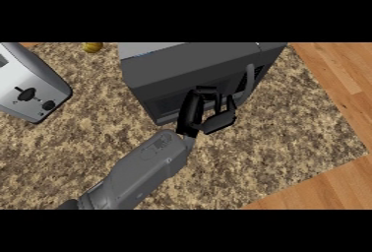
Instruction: Pick up the milk, place it into the microwave and close the microwave
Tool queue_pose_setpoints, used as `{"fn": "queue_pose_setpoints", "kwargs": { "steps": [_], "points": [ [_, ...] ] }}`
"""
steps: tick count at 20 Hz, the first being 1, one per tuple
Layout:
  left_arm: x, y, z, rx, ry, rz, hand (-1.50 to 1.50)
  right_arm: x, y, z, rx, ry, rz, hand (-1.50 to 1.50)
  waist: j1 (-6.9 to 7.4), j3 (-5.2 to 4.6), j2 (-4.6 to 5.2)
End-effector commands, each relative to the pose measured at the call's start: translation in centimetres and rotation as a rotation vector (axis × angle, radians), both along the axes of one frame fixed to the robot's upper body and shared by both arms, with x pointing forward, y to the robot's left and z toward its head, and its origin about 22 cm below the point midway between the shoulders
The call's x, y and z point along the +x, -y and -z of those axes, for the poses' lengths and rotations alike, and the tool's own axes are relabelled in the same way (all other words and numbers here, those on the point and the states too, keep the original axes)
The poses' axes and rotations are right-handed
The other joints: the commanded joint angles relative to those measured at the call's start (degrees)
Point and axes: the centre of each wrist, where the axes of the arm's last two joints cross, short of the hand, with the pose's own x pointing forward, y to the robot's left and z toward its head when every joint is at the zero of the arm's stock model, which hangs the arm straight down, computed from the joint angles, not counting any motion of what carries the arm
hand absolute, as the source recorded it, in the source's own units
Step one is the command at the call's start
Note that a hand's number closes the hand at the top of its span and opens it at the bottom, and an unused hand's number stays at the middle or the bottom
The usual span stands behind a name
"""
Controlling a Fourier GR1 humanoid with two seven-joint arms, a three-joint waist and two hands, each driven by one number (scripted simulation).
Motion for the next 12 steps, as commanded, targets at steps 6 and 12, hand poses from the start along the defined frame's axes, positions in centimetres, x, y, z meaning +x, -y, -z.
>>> {"fn": "queue_pose_setpoints", "kwargs": {
  "steps": [6,12],
  "points": [
    [2.2,0.0,-1.7,-0.017,0.048,-0.029,1.5,0.8,1.4,-2.3,-0.018,0.039,0.028,-1.5,-0.4,-0.03,0.72],
    [2.3,0.1,-1.8,-0.028,0.06,-0.029,1.5,1.0,2.4,-3.1,-0.034,0.035,0.035,-1.5,-0.63,0.11,0.62]
  ]
}}
